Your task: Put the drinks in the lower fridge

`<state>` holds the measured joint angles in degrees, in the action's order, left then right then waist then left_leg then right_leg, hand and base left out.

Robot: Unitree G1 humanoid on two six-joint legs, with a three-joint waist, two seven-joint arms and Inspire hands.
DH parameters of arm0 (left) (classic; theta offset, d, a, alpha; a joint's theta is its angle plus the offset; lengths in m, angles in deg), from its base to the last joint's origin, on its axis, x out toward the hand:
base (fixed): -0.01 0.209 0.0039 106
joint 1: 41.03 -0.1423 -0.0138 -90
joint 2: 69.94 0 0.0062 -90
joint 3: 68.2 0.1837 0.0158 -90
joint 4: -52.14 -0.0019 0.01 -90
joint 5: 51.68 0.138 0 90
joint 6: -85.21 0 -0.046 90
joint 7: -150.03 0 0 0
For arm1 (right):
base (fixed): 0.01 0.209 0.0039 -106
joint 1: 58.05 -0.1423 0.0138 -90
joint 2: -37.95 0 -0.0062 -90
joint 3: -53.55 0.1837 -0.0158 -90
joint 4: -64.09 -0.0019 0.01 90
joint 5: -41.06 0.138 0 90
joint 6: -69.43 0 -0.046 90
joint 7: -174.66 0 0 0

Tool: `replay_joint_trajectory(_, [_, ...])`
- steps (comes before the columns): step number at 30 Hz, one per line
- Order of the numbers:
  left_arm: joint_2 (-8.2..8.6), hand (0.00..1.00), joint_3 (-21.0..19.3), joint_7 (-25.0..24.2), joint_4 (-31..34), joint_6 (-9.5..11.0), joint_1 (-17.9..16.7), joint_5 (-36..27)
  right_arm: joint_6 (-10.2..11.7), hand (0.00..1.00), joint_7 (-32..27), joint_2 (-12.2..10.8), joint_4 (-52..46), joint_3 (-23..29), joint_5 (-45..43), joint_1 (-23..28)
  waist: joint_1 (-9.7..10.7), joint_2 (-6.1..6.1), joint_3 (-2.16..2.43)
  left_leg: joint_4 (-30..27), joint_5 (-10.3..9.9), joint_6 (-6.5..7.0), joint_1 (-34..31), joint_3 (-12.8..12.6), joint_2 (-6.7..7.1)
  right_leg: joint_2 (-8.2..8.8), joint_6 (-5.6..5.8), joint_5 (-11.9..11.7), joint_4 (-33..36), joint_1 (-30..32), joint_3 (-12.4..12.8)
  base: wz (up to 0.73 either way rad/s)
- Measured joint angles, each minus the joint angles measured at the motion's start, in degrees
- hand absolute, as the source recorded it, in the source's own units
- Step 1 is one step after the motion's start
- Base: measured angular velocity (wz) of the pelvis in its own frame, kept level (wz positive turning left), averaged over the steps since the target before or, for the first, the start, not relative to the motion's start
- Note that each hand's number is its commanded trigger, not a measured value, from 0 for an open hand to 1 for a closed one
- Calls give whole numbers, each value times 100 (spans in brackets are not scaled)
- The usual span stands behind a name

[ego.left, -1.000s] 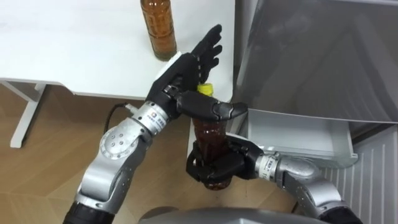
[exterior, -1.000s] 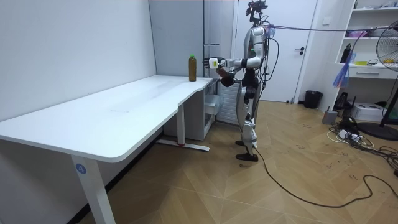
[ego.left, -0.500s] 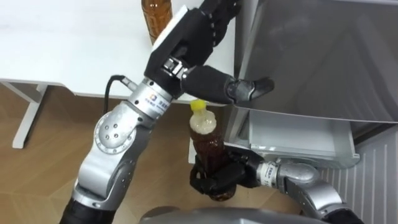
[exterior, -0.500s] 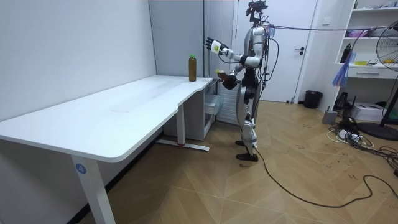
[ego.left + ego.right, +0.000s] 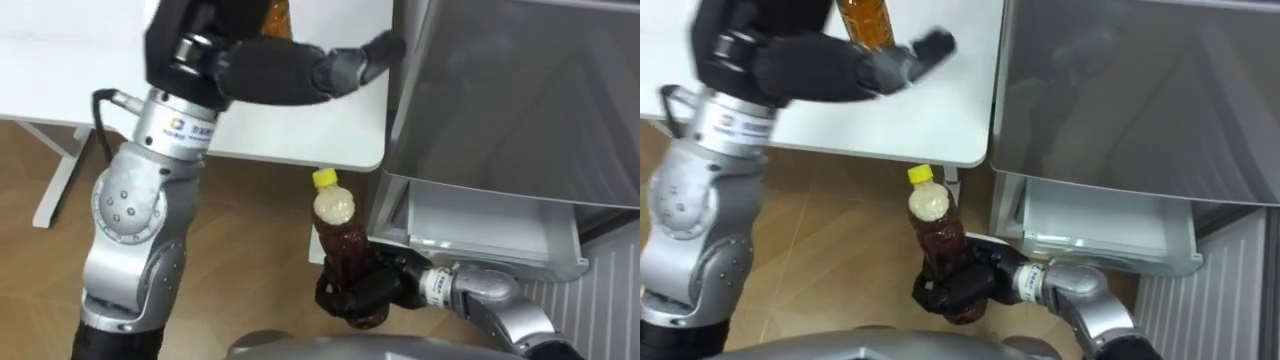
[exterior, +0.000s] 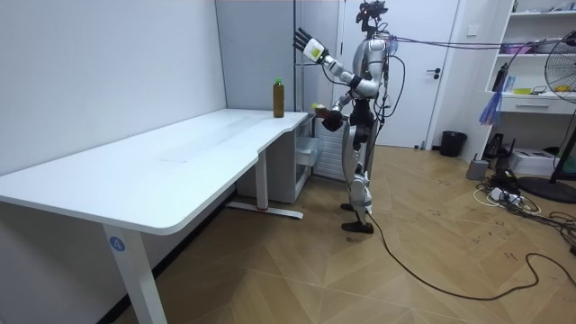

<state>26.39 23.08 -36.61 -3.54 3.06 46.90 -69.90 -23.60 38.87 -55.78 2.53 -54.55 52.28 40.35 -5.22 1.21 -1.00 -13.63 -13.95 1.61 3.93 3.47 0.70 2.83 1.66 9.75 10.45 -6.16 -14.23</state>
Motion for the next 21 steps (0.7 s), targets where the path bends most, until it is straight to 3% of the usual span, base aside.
replay_joint_trajectory(3, [-4,0,-479,399,91,268,47,41,15,100,-84,3,0,148,-26,130,-140,-2,0,18,0,0,133,48,12,1,0,0,-84,-176,-30,7])
replay_joint_trajectory(6, [-2,0,-808,926,107,498,165,49,163,100,-164,-18,0,206,-29,158,-186,-2,-1,28,1,0,162,102,19,2,1,0,-83,-226,-78,10])
replay_joint_trajectory(8, [-4,0,-1097,1335,127,652,166,167,266,100,-165,-47,0,301,-23,284,-319,16,2,34,2,-2,198,88,8,-5,1,1,-86,-256,-70,0])
replay_joint_trajectory(12, [-4,0,-1596,1955,127,829,130,281,315,100,-169,-30,0,393,-82,528,-532,52,-2,98,1,-2,235,123,11,-7,1,1,-88,-286,-73,0])
replay_joint_trajectory(16, [-3,0,-2118,2515,0,981,-34,328,313,100,-166,-14,0,434,-322,788,-726,54,41,95,2,-4,289,139,11,-7,1,1,-89,-357,-135,6])
replay_joint_trajectory(21, [-7,0,-2641,3203,-467,1002,-38,269,295,100,-167,0,-1,442,-327,891,-826,71,61,125,4,-7,378,159,21,-5,1,1,-178,-481,-172,2])
